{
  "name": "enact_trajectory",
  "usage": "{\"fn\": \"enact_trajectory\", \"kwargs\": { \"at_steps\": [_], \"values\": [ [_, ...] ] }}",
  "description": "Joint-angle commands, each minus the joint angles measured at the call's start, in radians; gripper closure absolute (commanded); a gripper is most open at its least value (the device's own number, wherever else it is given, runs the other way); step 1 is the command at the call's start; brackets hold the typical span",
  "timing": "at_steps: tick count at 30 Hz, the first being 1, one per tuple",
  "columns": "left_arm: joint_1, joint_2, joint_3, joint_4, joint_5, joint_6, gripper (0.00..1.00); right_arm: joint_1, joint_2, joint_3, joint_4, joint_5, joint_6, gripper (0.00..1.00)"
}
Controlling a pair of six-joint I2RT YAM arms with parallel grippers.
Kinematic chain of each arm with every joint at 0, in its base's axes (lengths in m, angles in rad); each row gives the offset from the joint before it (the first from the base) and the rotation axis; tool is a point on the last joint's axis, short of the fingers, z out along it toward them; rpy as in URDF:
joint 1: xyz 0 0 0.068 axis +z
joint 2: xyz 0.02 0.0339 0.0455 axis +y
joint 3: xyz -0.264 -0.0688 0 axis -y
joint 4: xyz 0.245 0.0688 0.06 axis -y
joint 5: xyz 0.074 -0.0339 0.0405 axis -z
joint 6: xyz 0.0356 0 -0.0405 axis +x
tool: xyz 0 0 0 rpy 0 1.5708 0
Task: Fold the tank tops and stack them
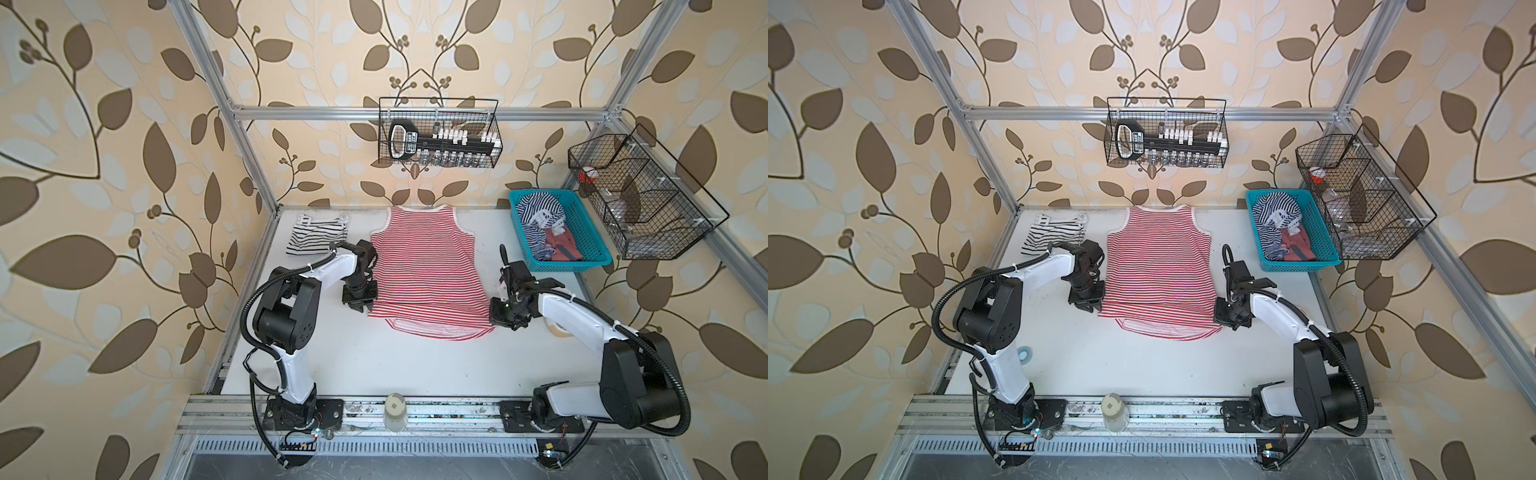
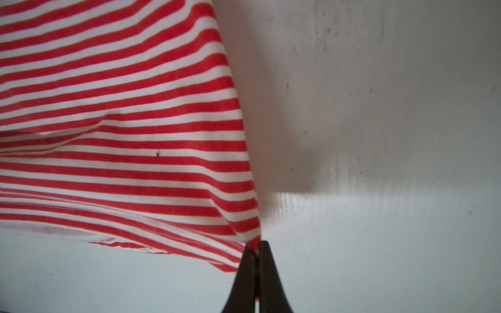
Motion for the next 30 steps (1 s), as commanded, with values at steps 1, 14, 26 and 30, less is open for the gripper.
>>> {"fn": "enact_trajectory", "kwargs": {
  "at_steps": [1,14,26,30],
  "values": [
    [-0.017,0.002,-0.021,0.005,0.031,-0.007,0.84,-0.004,0.012,-0.019,0.0,-0.026,-0.009,1.0],
    [-0.018,-0.129,-0.018,-0.109,0.048,0.038,1.0,-0.075,0.024,0.011,-0.031,0.009,-0.057,1.0],
    [-0.02,-0.231,-0.019,-0.232,0.096,0.079,1.0,-0.123,0.066,0.042,-0.044,0.026,-0.085,1.0],
    [-0.024,-0.25,-0.079,-0.238,0.096,0.084,1.0,-0.126,0.092,0.051,-0.054,0.036,-0.095,1.0]
  ]
}}
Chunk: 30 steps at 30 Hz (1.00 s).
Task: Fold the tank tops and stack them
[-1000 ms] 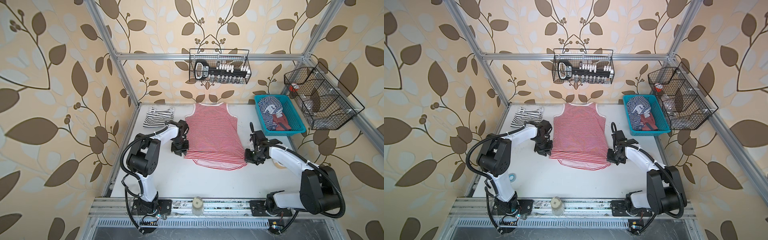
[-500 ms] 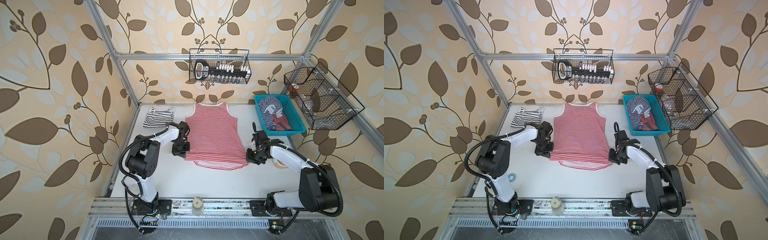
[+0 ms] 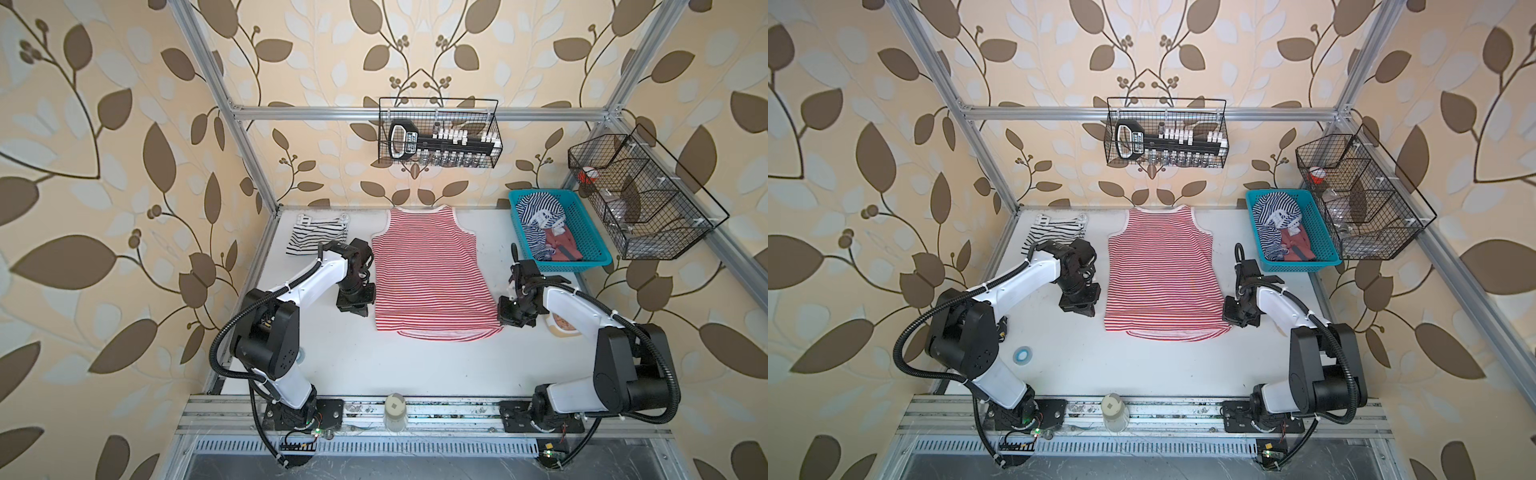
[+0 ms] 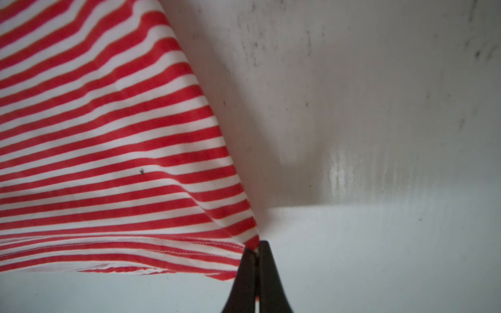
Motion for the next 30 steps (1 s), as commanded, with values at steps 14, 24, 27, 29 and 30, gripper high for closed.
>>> {"fn": "enact_trajectory", "kwargs": {
  "at_steps": [14,24,27,29,30],
  "values": [
    [-0.009,0.315,0.517,-0.055,-0.095,0.015,0.77,0.23,-0.224,0.09,0.022,0.1,0.148,0.5],
    [0.01,0.732,1.032,-0.039,0.019,0.025,0.92,0.585,-0.019,0.044,0.329,-0.074,0.286,1.0],
    [0.017,0.773,1.054,-0.016,0.032,0.026,0.94,0.648,0.076,0.089,0.345,-0.087,0.277,1.0],
    [0.021,0.792,1.049,-0.008,0.039,0.029,0.94,0.681,0.127,0.117,0.353,-0.096,0.269,1.0],
    [0.022,0.798,1.044,-0.004,0.045,0.027,0.95,0.692,0.147,0.125,0.359,-0.109,0.267,1.0]
  ]
}}
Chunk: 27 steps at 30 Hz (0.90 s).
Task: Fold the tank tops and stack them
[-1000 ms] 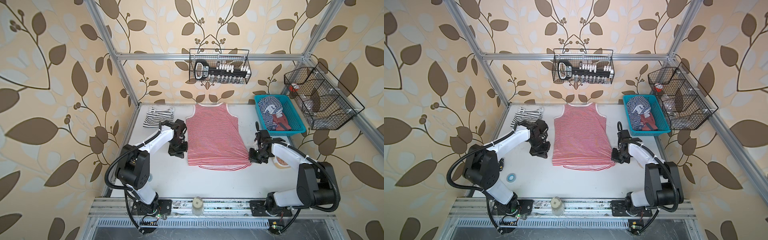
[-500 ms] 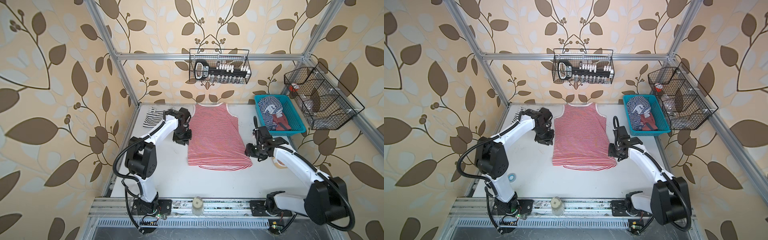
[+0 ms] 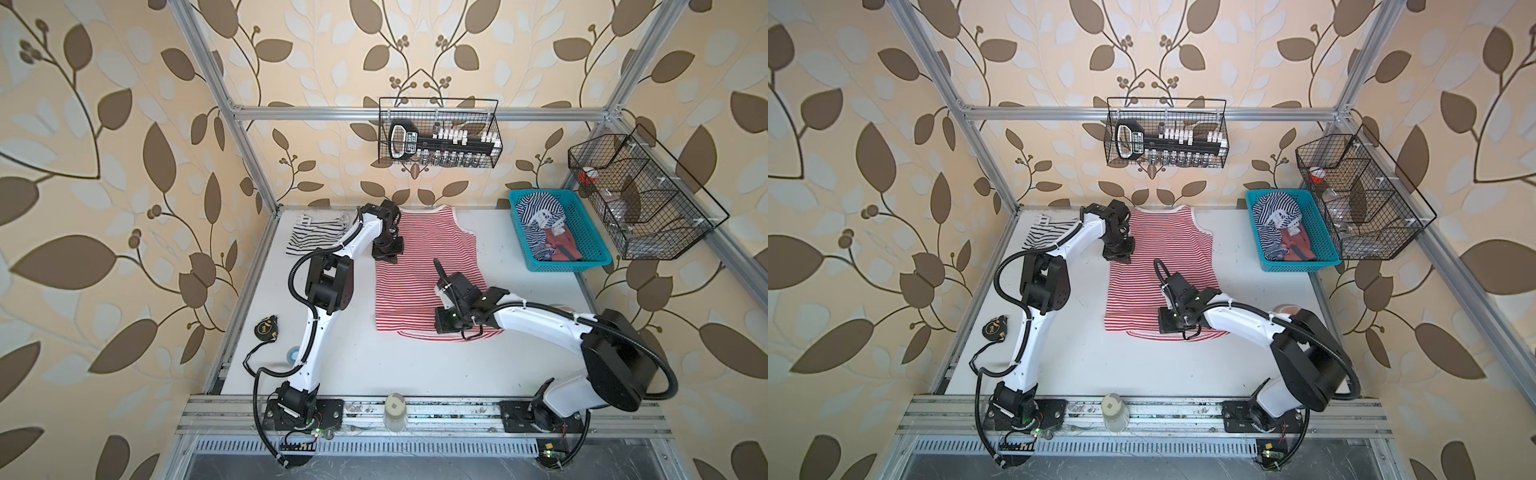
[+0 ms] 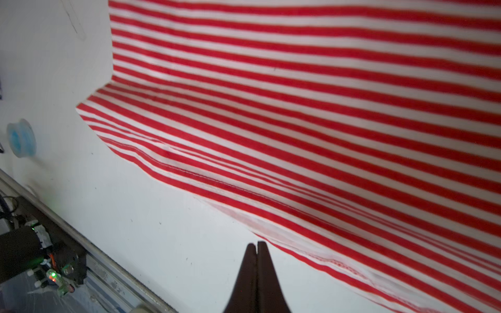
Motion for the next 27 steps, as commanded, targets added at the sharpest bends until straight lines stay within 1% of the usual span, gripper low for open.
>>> {"fn": "enact_trajectory", "kwargs": {
  "at_steps": [1,6,13,18,21,26,27],
  "values": [
    [0.012,0.006,0.031,-0.002,0.045,0.008,0.95,0.037,0.057,0.064,0.049,-0.053,0.007,1.0],
    [0.012,0.023,-0.01,0.026,0.057,0.004,0.95,0.083,0.131,0.111,0.029,-0.053,0.0,1.0],
    [0.014,0.06,-0.025,0.035,0.063,-0.002,0.96,0.081,0.192,0.108,0.026,-0.033,0.005,1.0],
    [0.016,0.055,-0.076,0.064,0.061,-0.012,0.96,0.072,0.241,0.105,0.02,-0.026,0.013,1.0],
    [0.025,0.047,-0.123,0.085,0.041,-0.031,0.97,0.073,0.251,0.102,-0.021,-0.02,0.013,1.0],
    [0.056,0.039,-0.173,0.102,0.028,-0.09,1.0,0.07,0.232,0.074,-0.129,0.023,0.008,1.0],
    [0.062,0.031,-0.209,0.112,0.028,-0.1,1.0,0.069,0.22,0.061,-0.145,0.031,0.01,1.0]
  ]
}}
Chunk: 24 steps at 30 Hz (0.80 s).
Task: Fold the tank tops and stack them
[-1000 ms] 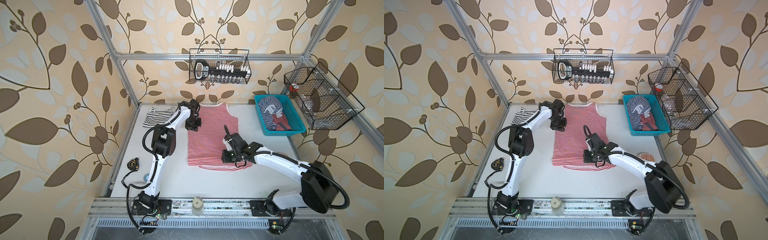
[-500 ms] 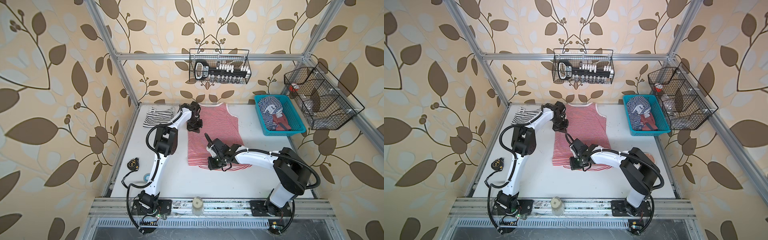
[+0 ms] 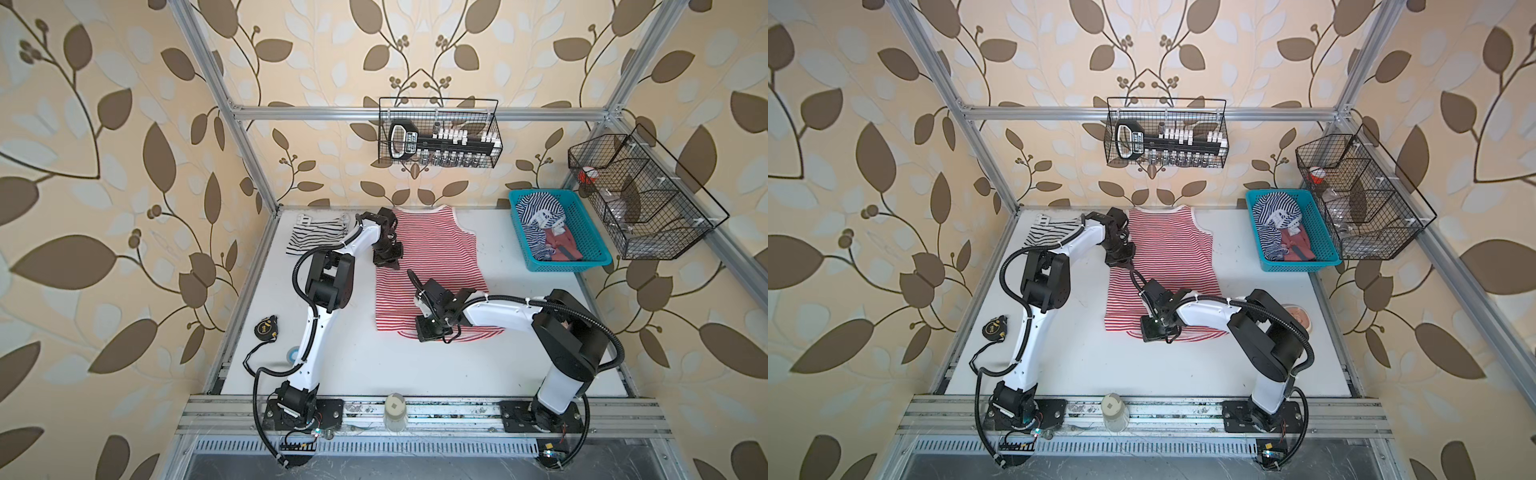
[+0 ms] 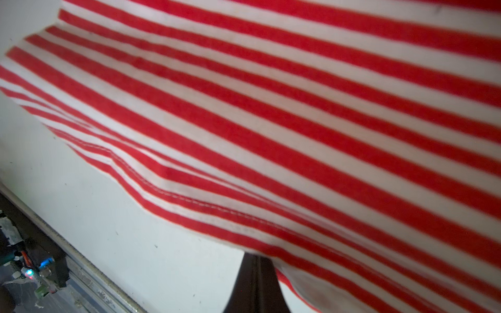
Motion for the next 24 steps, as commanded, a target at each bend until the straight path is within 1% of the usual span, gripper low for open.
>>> {"fn": "enact_trajectory", "kwargs": {
  "at_steps": [1,5,11,13,15,20,22,24],
  "values": [
    [0.034,0.0,-0.101,-0.017,-0.078,-0.057,1.0,-0.006,-0.001,-0.051,-0.171,0.072,0.011,1.0],
    [0.045,-0.048,-0.174,0.035,-0.069,-0.088,1.0,-0.016,-0.045,-0.097,-0.211,0.085,0.019,1.0],
    [0.045,-0.104,-0.285,0.079,-0.048,-0.126,1.0,-0.009,-0.087,-0.128,-0.247,0.065,0.02,1.0],
    [0.045,-0.138,-0.356,0.116,-0.038,-0.152,1.0,-0.003,-0.107,-0.133,-0.255,0.052,0.017,1.0],
    [0.045,-0.177,-0.435,0.155,-0.033,-0.184,1.0,-0.008,-0.127,-0.138,-0.279,0.063,0.01,1.0],
    [0.043,-0.311,-0.676,0.291,-0.006,-0.282,1.0,-0.071,-0.191,-0.162,-0.352,0.105,-0.018,1.0],
    [0.039,-0.364,-0.742,0.33,0.004,-0.316,1.0,-0.089,-0.235,-0.157,-0.367,0.111,-0.024,1.0],
    [0.035,-0.414,-0.778,0.346,0.002,-0.339,1.0,-0.12,-0.281,-0.148,-0.378,0.113,-0.026,1.0]
  ]
}}
